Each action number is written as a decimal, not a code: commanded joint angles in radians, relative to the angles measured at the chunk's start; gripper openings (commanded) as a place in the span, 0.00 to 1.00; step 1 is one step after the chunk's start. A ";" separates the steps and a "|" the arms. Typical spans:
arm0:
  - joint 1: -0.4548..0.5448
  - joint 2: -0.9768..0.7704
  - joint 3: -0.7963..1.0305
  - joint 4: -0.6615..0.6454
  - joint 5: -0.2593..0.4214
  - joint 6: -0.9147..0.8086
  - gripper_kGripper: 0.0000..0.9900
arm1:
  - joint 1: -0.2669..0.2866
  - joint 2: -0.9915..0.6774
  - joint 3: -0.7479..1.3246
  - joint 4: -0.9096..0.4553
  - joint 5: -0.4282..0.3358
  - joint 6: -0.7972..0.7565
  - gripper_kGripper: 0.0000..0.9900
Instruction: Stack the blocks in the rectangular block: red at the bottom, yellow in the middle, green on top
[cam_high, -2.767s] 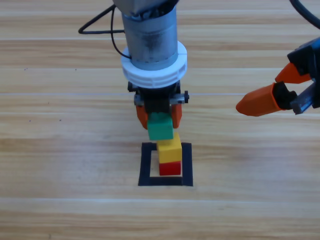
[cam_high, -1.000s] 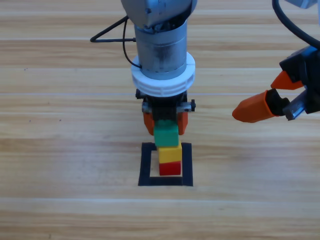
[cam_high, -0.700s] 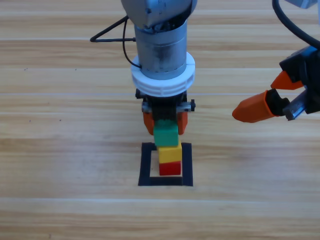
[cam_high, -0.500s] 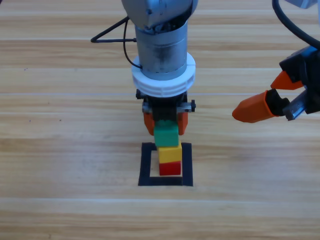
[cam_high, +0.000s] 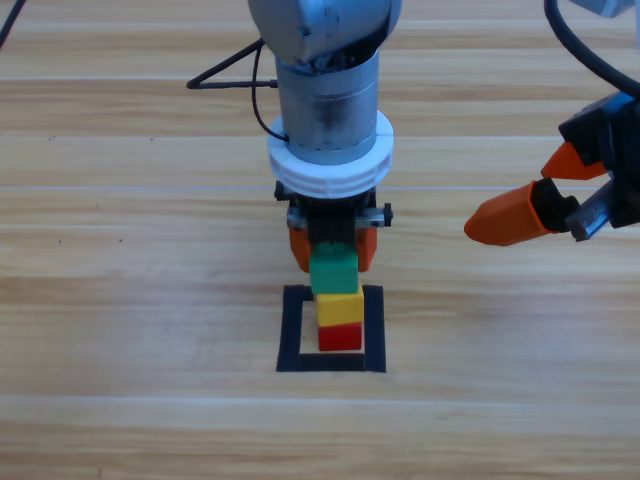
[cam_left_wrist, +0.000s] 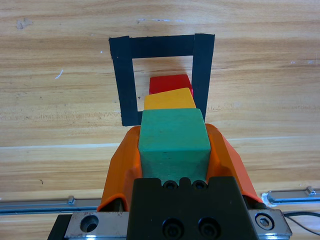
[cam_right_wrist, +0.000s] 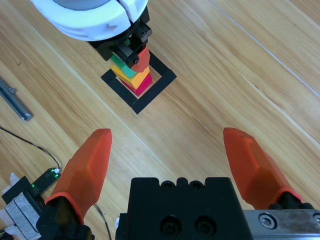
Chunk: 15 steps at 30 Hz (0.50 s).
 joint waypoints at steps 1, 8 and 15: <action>-0.027 0.034 0.012 0.007 0.015 0.010 0.99 | -0.028 0.033 0.029 -0.011 0.015 -0.008 0.99; -0.027 0.007 0.032 0.007 0.025 0.018 1.00 | -0.028 0.033 0.029 -0.011 0.015 -0.006 0.99; -0.027 -0.030 0.038 0.007 0.025 0.027 1.00 | -0.028 0.033 0.027 -0.011 0.017 -0.008 0.99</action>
